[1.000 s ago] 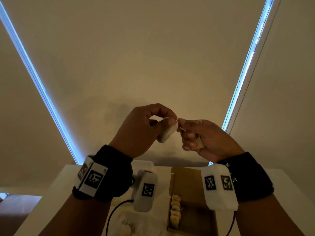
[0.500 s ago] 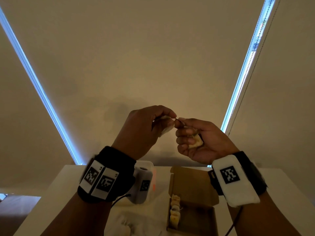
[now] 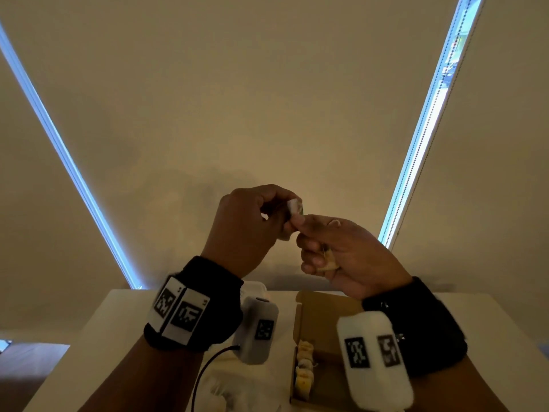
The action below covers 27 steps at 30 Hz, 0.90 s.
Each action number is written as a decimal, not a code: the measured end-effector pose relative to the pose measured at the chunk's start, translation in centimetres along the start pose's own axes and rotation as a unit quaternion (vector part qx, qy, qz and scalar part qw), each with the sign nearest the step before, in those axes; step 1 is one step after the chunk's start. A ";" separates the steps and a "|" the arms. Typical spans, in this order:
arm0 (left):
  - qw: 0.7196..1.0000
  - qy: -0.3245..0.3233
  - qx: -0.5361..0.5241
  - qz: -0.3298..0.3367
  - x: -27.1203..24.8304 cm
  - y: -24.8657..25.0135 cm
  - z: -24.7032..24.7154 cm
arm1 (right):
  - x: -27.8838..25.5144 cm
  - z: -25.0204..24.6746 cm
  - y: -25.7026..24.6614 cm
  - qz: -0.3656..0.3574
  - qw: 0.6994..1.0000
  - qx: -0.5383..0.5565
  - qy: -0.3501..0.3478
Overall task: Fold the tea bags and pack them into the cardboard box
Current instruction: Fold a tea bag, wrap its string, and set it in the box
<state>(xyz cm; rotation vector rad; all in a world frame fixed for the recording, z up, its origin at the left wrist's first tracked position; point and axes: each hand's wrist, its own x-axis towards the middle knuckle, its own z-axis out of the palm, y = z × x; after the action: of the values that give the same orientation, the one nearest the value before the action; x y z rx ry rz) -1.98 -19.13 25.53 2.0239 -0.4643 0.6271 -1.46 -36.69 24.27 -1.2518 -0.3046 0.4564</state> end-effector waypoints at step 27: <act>0.980 -0.017 -0.178 -0.081 -0.4 0.3 -0.6 | -0.4 0.3 -0.5 -0.100 0.991 -0.061 0.058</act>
<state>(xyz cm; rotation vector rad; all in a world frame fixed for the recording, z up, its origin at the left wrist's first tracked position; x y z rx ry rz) -2.65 -18.73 25.74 1.7114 -0.3950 0.3787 -1.91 -36.73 24.84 -1.3461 -0.3586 0.1952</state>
